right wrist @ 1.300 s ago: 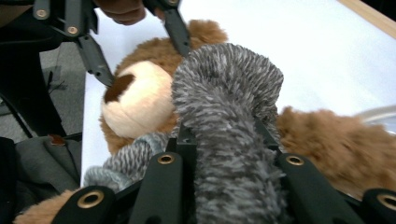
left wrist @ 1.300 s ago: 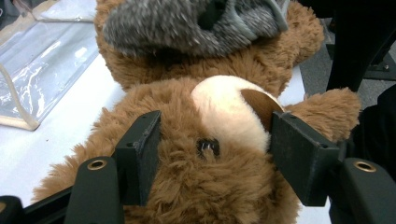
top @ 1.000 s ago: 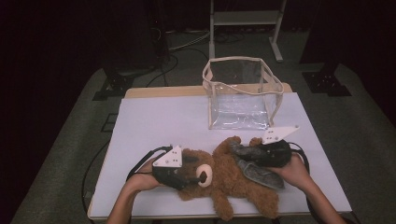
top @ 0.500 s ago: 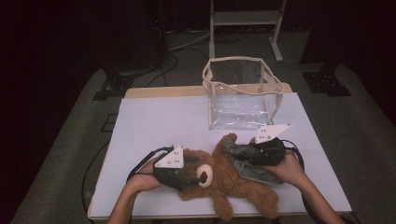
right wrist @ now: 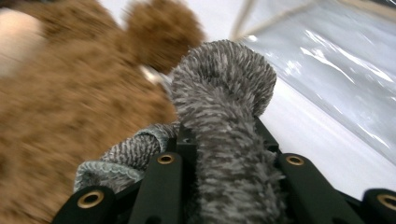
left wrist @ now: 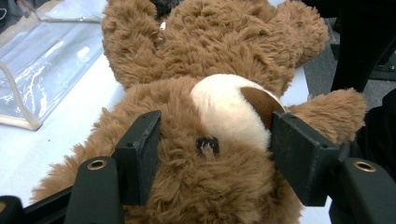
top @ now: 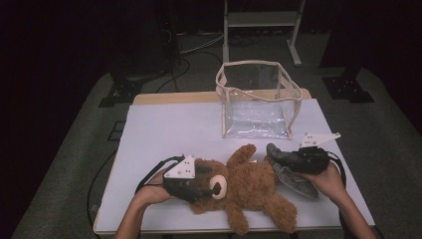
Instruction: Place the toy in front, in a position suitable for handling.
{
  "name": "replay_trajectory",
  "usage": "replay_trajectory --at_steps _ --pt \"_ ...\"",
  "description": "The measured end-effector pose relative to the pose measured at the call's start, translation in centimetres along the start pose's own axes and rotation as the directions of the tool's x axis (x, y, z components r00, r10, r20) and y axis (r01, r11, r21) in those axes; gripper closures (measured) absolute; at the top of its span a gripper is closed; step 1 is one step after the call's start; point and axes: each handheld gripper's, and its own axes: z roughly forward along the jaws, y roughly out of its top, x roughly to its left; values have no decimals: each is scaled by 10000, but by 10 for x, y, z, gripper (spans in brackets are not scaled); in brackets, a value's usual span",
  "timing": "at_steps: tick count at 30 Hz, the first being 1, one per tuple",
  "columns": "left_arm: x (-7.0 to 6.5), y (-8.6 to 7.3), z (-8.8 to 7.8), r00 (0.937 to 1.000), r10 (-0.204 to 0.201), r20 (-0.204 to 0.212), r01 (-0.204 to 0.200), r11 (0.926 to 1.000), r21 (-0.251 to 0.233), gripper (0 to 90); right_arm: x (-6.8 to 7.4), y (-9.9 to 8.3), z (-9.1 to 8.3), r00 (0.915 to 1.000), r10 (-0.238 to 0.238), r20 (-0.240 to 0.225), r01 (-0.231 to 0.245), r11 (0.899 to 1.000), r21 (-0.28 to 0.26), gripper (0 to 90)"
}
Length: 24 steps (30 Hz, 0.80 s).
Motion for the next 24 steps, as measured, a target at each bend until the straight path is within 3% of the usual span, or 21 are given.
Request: replay_trajectory --at_steps 4,7,11,14,19,24 --pt "1 0 0 10000 23 72 -23 10000 -3 354 -3 -2 -6 9989 380 -263 -389 9988 -312 711" --pt "0 0 1 9999 51 86 -52 10000 32 353 2 8 -4 9980 213 -594 -235 9990 -371 711" --pt "-2 2 0 9998 187 51 -187 9997 140 353 9 26 8 9976 -245 -640 243 9997 -53 711" --pt "-2 1 0 9998 203 52 -204 9997 133 353 4 31 19 9982 -213 -560 220 9997 109 712" --pt "0 1 -1 9999 146 -16 -146 9999 58 353 -10 19 18 9979 376 -519 -375 9993 25 712" --pt "2 0 0 9999 48 -102 -49 10000 -47 353 -16 -3 -1 9942 945 -512 -971 9940 -498 711"
